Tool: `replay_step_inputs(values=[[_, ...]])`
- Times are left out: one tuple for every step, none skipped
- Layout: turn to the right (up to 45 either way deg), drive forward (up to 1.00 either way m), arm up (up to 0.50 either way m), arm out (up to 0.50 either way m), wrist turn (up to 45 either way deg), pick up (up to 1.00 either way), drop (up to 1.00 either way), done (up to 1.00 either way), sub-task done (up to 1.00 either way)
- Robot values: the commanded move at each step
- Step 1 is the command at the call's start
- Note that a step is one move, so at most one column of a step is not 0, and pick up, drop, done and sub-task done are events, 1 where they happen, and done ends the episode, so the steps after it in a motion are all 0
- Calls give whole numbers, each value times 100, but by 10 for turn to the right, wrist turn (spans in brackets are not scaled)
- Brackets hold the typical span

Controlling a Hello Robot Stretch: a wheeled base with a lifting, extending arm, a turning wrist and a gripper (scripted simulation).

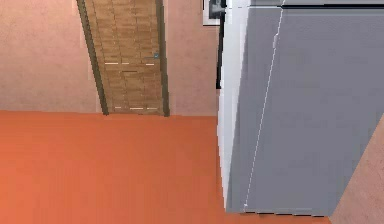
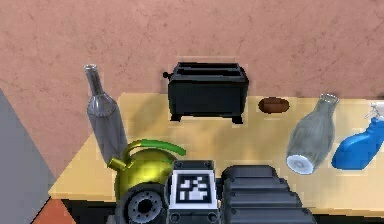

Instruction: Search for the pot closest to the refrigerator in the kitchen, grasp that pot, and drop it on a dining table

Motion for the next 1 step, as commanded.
replay_step_inputs(values=[[0,0,0,0,450,0,0,0,0]])
